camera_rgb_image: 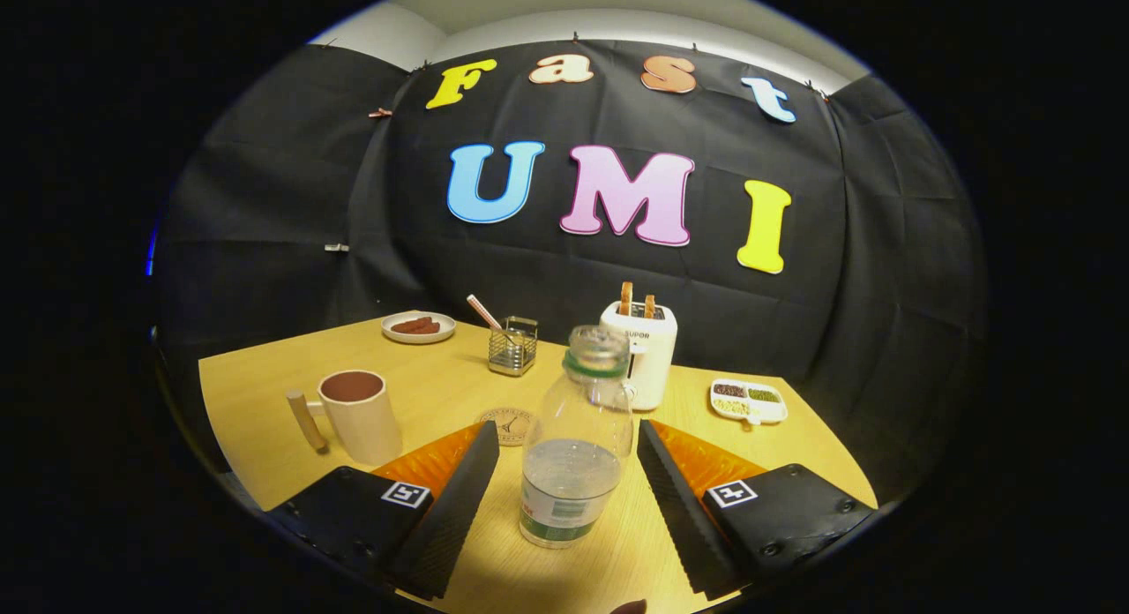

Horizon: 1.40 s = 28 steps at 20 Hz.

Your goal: Take the bottle from table, then pour the juice into the cup, finally place the bottle on the coaster

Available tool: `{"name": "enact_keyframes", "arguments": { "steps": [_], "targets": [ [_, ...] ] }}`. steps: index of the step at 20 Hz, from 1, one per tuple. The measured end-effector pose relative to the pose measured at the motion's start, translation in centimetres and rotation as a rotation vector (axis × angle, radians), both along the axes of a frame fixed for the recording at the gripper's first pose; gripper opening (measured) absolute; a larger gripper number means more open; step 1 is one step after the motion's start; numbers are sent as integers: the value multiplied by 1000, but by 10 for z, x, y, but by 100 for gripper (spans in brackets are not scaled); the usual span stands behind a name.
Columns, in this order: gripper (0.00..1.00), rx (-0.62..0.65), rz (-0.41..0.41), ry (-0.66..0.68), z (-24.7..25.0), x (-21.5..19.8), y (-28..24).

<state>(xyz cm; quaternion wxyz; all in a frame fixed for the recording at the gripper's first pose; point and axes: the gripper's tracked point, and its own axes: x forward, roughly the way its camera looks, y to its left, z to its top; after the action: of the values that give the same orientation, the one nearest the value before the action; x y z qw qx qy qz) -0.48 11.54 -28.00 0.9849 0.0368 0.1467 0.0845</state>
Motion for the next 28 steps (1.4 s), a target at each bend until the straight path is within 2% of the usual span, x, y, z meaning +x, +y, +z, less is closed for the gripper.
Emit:
{"name": "enact_keyframes", "arguments": {
  "steps": [9,13,17,22,28],
  "targets": [
    [97,55,-53,55,-36,9,-1],
    [81,73,-67,79,-45,15,2],
    [78,75,-98,106,-39,23,-3],
    [78,-60,-74,69,-1,28,-3],
    [77,-300,9,-8,51,40,14]
  ]
}}
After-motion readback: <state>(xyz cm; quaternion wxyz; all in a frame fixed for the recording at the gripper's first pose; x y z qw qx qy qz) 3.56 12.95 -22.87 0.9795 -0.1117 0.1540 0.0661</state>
